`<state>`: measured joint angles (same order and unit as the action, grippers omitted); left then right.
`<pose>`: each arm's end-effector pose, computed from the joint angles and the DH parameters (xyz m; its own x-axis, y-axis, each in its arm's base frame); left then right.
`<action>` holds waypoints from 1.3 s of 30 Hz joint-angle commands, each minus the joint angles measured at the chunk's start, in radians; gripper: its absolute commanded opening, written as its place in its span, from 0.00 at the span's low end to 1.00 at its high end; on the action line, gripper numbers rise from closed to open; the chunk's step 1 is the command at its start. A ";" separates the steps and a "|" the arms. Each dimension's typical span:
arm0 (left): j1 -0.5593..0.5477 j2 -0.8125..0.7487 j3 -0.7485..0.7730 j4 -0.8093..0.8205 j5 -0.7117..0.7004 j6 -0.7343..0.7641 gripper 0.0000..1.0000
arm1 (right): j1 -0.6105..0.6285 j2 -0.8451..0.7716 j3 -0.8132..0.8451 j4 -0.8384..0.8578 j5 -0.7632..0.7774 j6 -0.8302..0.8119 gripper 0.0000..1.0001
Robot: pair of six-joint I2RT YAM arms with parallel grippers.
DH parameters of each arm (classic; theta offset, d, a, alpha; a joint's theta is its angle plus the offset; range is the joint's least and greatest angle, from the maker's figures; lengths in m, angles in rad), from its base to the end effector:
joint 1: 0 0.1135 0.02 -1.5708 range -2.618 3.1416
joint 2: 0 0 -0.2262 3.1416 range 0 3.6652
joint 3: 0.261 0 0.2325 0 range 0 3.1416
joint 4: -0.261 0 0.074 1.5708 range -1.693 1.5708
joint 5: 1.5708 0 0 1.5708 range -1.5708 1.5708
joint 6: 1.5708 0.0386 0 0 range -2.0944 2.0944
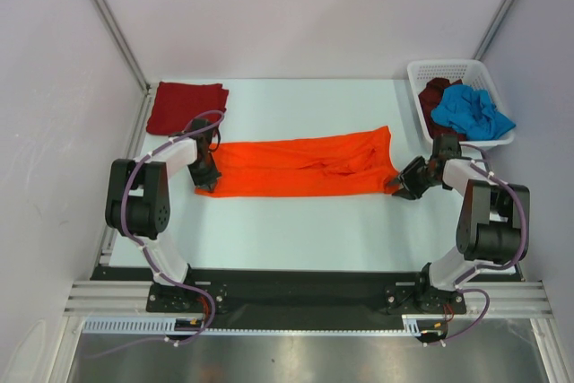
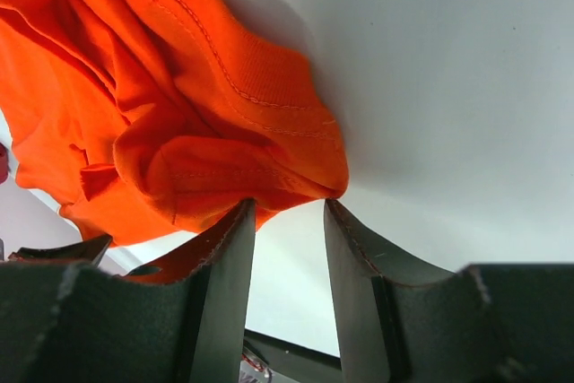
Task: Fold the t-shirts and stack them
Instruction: Fold the tshirt
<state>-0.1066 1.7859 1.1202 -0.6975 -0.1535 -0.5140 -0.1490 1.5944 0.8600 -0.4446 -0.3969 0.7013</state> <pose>0.3040 -0.0266 0.1332 -0.8835 -0.3941 -0.2530 -0.4141 0.9098 0.0289 0.2733 -0.0259 0.1323 -0.7041 0.7074 -0.0612 0.5828 0.6250 0.5193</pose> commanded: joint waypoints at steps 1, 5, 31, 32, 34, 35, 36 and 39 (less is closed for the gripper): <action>-0.002 0.009 0.001 0.032 -0.023 0.017 0.04 | -0.015 -0.043 -0.018 0.010 0.026 0.006 0.42; -0.002 0.017 0.007 0.033 -0.020 0.019 0.04 | -0.040 -0.025 -0.004 -0.002 0.018 -0.008 0.42; -0.002 0.024 -0.003 0.027 -0.057 0.006 0.04 | -0.064 0.058 -0.033 0.089 0.015 0.021 0.31; -0.002 0.024 -0.003 0.029 -0.060 0.006 0.04 | -0.064 0.061 -0.030 0.093 0.020 0.021 0.29; -0.002 0.029 -0.007 0.032 -0.072 0.006 0.04 | -0.064 0.076 -0.027 0.104 0.023 0.026 0.26; -0.002 0.036 -0.008 0.032 -0.073 0.006 0.04 | -0.064 0.082 -0.024 0.104 0.030 0.027 0.21; -0.002 0.038 -0.008 0.032 -0.077 0.006 0.04 | -0.066 0.091 -0.019 0.104 0.035 0.027 0.18; -0.002 0.050 -0.007 0.033 -0.083 0.006 0.03 | -0.067 0.088 0.005 0.077 0.052 0.021 0.06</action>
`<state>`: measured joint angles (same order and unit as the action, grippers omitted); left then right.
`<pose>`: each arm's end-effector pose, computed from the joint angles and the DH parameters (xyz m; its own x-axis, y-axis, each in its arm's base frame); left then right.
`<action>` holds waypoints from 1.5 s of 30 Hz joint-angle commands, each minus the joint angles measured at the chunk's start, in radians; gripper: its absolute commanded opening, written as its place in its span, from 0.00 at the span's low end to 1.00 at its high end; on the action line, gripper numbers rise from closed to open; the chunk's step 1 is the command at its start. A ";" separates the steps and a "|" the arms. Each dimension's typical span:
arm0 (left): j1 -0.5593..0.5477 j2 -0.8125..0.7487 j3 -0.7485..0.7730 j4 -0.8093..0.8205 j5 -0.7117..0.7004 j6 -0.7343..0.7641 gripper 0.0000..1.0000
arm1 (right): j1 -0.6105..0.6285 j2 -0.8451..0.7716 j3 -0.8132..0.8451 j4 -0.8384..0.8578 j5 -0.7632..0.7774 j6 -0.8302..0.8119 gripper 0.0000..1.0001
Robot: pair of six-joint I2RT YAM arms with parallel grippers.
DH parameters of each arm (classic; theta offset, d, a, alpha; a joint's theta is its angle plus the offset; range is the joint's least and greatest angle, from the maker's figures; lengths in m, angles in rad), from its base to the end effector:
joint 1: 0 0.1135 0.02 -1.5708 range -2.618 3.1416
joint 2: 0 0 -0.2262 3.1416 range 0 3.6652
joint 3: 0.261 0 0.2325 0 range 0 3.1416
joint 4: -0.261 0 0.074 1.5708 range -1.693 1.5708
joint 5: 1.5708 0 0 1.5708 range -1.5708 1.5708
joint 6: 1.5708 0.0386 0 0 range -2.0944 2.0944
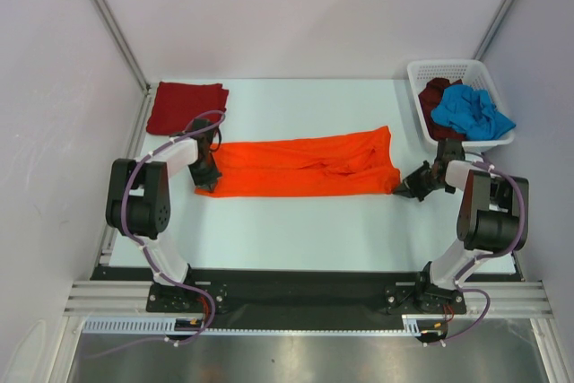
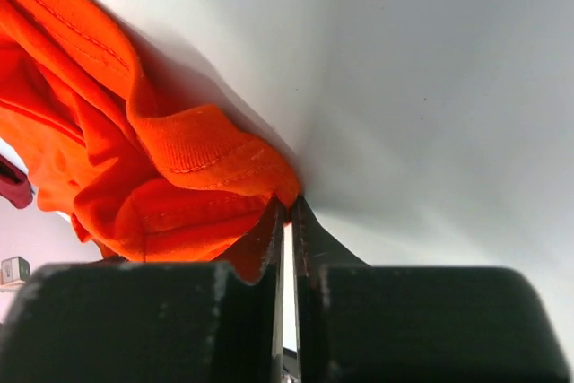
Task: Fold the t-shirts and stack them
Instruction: Fold the tshirt
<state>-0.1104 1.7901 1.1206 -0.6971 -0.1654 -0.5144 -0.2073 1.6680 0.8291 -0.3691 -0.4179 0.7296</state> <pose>0.3041 -0.0273 0.1322 -0.8845 -0.3902 -0.2559 -0.4131 0.9098 0.0406 0.2728 -0.0414 0.1095 -0.6505 0.7594 -0.0116 0.6450 0.5605 0.5194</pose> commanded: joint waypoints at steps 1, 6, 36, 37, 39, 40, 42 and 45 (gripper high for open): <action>0.002 0.048 -0.007 0.033 -0.072 0.005 0.03 | -0.012 0.003 0.045 -0.014 0.083 -0.016 0.03; 0.008 0.049 -0.012 0.033 -0.092 0.004 0.02 | -0.055 -0.048 0.113 -0.175 0.168 -0.056 0.00; 0.006 -0.241 -0.061 0.050 0.059 0.099 0.15 | 0.359 0.105 0.662 -0.397 0.162 -0.217 0.57; 0.006 -0.259 -0.062 0.047 0.061 0.100 0.16 | 0.374 0.116 0.662 -0.396 0.162 -0.207 0.57; 0.003 -0.322 -0.076 0.042 0.066 0.103 0.20 | 0.401 0.154 0.662 -0.384 0.145 -0.170 0.61; 0.003 -0.340 -0.080 0.041 0.070 0.106 0.21 | 0.420 0.165 0.656 -0.380 0.136 -0.164 0.62; -0.005 -0.392 -0.099 0.038 0.079 0.111 0.22 | 0.440 0.190 0.654 -0.384 0.146 -0.162 0.62; -0.012 -0.441 -0.125 0.041 0.099 0.113 0.22 | 0.486 0.205 0.647 -0.387 0.198 -0.190 0.62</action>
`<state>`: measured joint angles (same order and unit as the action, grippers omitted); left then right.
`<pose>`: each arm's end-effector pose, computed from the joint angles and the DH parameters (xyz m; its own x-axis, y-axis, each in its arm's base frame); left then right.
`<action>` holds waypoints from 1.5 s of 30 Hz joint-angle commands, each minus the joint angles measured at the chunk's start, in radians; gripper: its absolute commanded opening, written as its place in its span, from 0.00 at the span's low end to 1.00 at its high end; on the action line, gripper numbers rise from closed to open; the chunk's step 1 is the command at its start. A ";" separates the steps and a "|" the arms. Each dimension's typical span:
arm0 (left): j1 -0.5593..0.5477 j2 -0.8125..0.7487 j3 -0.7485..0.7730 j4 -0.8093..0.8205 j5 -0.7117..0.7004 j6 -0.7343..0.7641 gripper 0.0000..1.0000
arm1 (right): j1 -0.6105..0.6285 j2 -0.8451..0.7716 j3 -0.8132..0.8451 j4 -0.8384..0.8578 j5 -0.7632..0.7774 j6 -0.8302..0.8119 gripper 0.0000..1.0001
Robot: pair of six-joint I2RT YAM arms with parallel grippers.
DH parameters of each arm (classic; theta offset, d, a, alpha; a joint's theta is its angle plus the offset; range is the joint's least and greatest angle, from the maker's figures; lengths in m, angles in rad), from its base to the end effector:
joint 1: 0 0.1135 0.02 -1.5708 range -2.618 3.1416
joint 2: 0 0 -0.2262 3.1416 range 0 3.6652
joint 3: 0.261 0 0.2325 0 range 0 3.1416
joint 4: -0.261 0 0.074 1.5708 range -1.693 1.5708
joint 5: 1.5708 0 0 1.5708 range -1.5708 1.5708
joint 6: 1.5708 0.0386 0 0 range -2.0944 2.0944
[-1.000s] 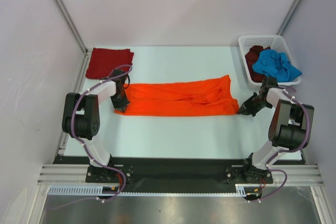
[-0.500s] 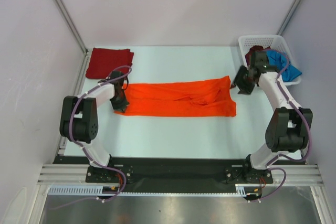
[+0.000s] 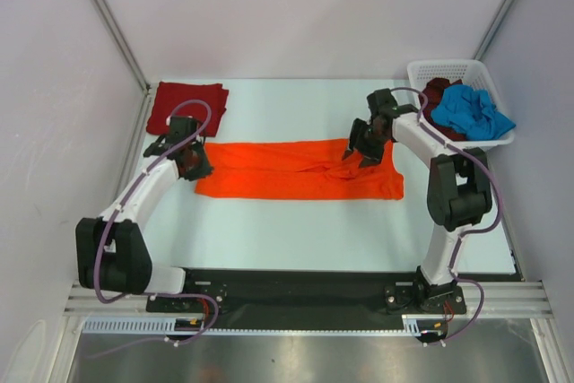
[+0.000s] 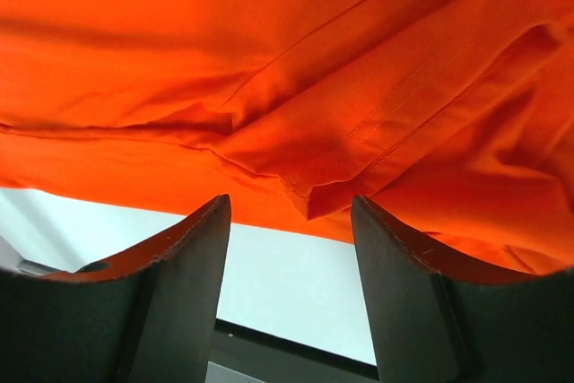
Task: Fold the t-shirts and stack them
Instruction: Fold the tshirt
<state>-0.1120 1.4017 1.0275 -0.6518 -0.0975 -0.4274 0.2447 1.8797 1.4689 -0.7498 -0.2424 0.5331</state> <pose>0.2699 -0.0266 0.2141 -0.7988 -0.3253 -0.5061 -0.2967 0.9448 -0.1391 0.3501 0.0970 0.1921 -0.9330 0.2755 -0.2316 0.1696 0.9041 0.3922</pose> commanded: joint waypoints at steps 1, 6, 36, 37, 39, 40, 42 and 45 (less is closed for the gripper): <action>-0.012 -0.062 -0.038 -0.002 0.036 0.029 0.22 | 0.039 -0.001 0.007 -0.014 0.052 -0.007 0.61; -0.015 -0.087 -0.067 0.000 0.050 0.024 0.22 | 0.071 0.027 0.005 -0.020 0.095 -0.028 0.51; -0.015 -0.095 -0.081 0.001 0.050 0.032 0.20 | 0.116 0.180 0.185 0.017 0.091 -0.048 0.00; -0.015 -0.092 -0.080 0.000 0.053 0.030 0.20 | 0.120 0.193 0.223 0.009 0.104 -0.053 0.00; -0.015 -0.081 -0.067 -0.002 0.058 0.030 0.20 | 0.123 0.239 0.255 0.004 0.110 -0.068 0.00; -0.015 -0.078 -0.064 -0.002 0.067 0.027 0.19 | 0.125 0.258 0.292 -0.002 0.118 -0.074 0.02; -0.017 -0.073 -0.050 -0.005 0.076 0.024 0.19 | 0.134 0.309 0.339 -0.031 0.141 -0.100 0.03; -0.021 -0.075 -0.043 -0.006 0.074 0.022 0.19 | 0.136 0.347 0.381 -0.028 0.150 -0.128 0.06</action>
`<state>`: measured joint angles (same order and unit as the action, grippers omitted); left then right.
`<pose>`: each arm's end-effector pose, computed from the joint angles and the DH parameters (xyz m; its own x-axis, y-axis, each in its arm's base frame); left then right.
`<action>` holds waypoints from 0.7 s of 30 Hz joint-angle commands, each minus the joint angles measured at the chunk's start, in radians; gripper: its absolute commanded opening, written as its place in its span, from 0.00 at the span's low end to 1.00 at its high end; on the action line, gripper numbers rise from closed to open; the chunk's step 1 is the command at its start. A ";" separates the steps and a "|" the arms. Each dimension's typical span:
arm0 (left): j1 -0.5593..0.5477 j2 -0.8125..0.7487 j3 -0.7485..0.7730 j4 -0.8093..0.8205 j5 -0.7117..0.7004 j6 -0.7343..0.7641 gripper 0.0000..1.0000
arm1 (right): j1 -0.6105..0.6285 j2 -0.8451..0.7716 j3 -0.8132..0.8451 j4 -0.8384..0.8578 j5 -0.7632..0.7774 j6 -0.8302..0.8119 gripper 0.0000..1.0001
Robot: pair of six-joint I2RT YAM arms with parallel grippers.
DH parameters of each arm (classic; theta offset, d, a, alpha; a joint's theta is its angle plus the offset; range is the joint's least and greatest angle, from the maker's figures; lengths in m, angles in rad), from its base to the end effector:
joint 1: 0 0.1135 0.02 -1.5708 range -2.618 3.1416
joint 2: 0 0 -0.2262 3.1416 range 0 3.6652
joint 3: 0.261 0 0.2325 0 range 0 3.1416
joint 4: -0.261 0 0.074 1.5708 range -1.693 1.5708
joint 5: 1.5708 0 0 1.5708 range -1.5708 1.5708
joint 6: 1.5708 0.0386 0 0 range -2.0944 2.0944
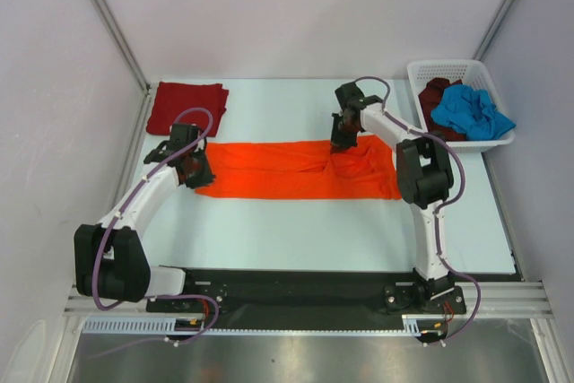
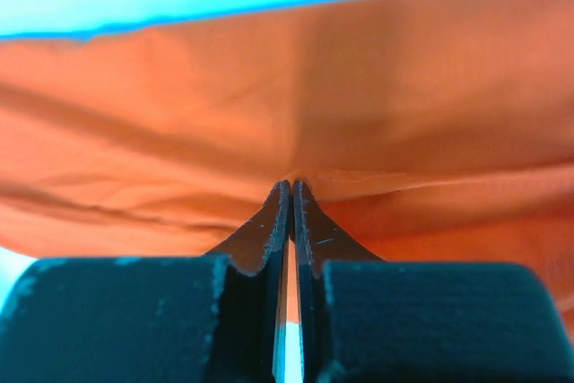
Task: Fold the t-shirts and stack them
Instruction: Fold the tshirt
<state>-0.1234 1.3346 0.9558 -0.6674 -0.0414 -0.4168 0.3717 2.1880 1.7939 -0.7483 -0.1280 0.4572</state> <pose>0.2526 -0.0297 0.2087 -0.8269 -0.3050 -0.4725 -0.2541 0.9521 -0.1700 0.3970 0.1600 0.1650 -0.9413 0.1030 -0.3215 0.0066 0.9577 0.2876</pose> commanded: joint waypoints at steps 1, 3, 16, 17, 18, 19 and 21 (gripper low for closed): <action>-0.009 -0.008 0.028 0.009 0.017 0.015 0.19 | 0.012 0.044 0.064 -0.029 0.045 -0.055 0.06; -0.010 -0.009 0.023 0.008 0.014 0.015 0.19 | 0.010 0.059 0.090 -0.037 0.056 -0.058 0.06; -0.012 -0.043 0.011 -0.001 0.006 0.016 0.17 | 0.055 0.090 0.203 -0.059 0.022 -0.126 0.03; -0.010 -0.043 0.011 -0.001 0.006 0.016 0.17 | 0.055 0.099 0.216 -0.065 0.019 -0.126 0.04; -0.012 -0.043 0.011 -0.004 0.008 0.016 0.17 | 0.053 0.110 0.244 -0.077 0.019 -0.127 0.20; -0.012 -0.041 0.011 -0.004 0.008 0.016 0.17 | 0.052 0.119 0.261 -0.089 0.021 -0.127 0.30; -0.012 -0.043 0.011 -0.006 0.012 0.015 0.17 | 0.050 0.136 0.288 -0.127 0.065 -0.123 0.55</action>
<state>-0.1261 1.3254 0.9558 -0.6685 -0.0406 -0.4168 0.4198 2.2974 2.0159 -0.8234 -0.0959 0.3538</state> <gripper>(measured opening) 0.176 0.449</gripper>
